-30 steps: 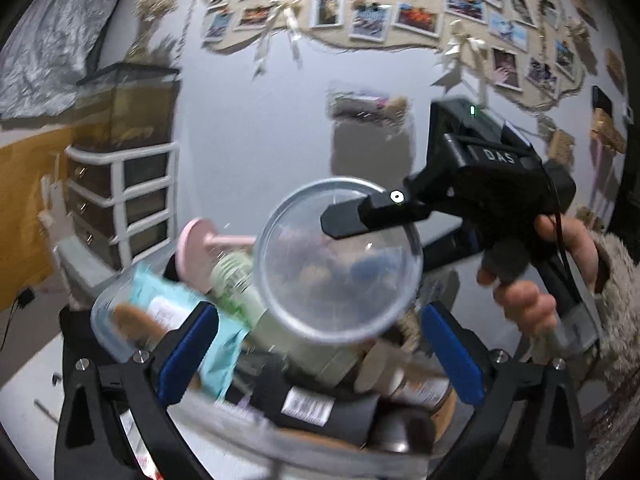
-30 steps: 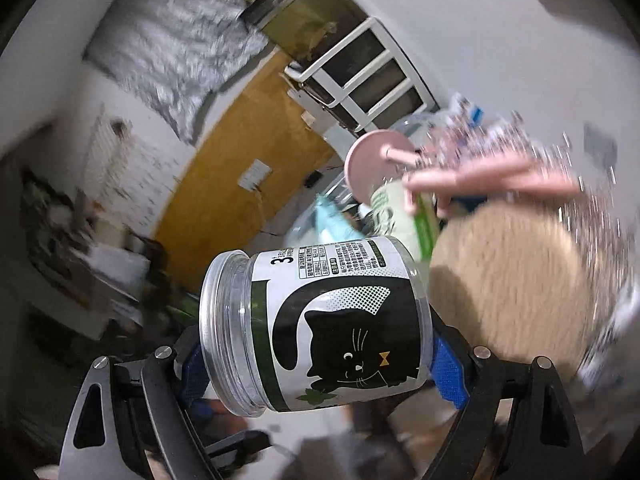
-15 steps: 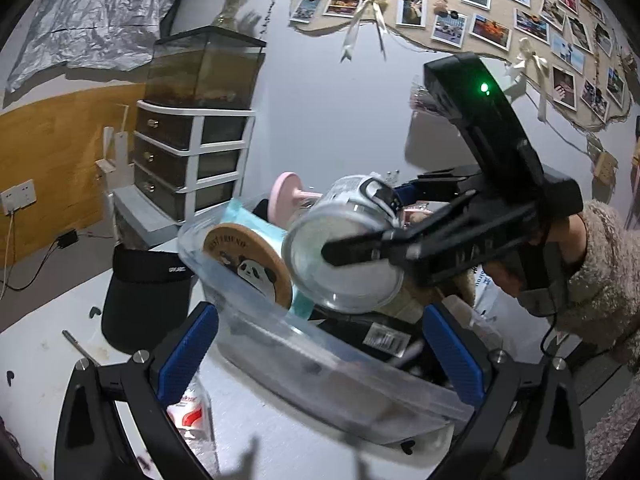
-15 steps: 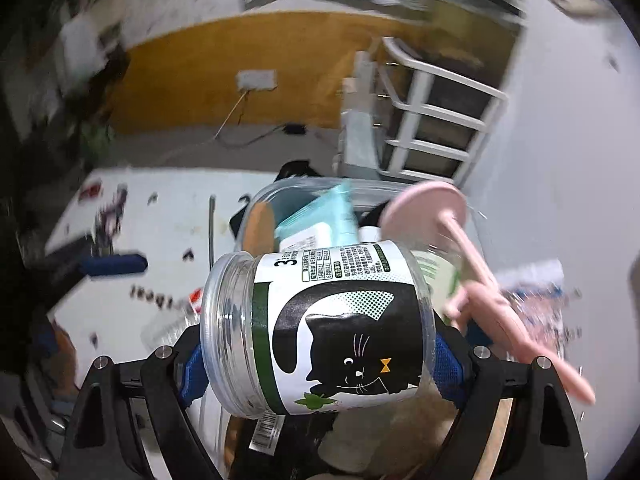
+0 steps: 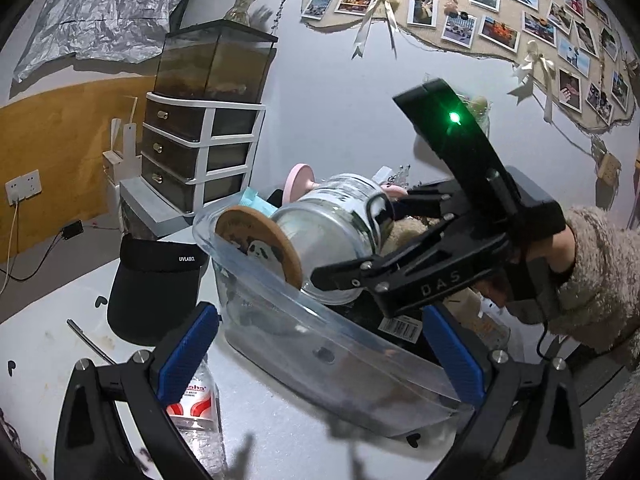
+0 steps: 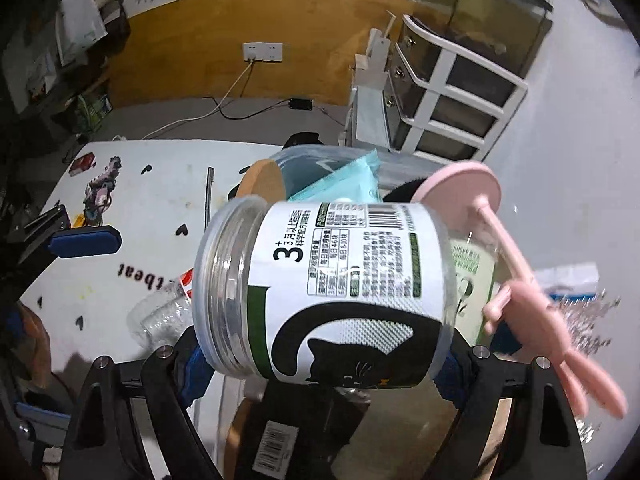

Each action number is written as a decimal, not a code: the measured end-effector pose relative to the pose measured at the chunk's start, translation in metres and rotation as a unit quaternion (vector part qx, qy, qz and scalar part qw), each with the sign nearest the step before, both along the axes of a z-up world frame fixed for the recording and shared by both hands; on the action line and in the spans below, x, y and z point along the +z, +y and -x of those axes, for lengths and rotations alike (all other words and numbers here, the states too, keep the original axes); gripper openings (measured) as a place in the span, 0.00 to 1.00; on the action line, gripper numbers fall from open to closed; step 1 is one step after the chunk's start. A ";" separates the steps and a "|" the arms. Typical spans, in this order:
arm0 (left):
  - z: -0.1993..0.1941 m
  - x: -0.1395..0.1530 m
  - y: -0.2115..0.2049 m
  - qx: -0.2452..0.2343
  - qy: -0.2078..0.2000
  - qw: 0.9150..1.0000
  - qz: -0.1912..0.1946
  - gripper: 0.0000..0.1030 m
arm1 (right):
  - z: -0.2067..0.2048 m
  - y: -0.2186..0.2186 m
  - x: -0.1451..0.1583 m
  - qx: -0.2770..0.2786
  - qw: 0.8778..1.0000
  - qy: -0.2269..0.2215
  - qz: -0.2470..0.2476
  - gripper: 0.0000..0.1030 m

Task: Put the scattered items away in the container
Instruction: 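Carry the cat-label jar into the clear container with the right gripper, then press the jar down among the items and open the right gripper, then withdraw the right gripper from the container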

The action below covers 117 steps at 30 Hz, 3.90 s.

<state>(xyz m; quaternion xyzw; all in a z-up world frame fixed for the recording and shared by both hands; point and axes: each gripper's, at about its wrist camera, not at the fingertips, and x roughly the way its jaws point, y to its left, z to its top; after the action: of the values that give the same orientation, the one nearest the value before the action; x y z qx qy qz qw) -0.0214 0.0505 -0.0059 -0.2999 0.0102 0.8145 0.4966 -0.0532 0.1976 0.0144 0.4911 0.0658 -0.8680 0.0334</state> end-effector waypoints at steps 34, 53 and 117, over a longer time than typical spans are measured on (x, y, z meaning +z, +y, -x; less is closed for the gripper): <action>-0.021 0.012 0.041 -0.082 0.000 0.997 -0.016 1.00 | -0.039 0.058 0.028 -0.155 0.947 0.017 0.281 0.88; -0.008 0.016 0.078 -0.114 -0.013 0.993 -0.022 1.00 | -0.067 0.069 0.016 -0.195 0.857 -0.019 0.476 1.00; -0.022 0.008 0.028 -0.040 -0.003 0.999 0.000 1.00 | -0.103 0.083 0.041 -0.242 0.836 0.126 0.476 0.74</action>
<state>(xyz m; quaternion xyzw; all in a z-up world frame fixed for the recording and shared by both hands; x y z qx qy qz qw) 0.0008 0.0787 0.0020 -0.3023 0.0207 0.7932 0.5283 0.0494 0.2804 0.0552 0.3011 -0.4729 -0.8270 0.0430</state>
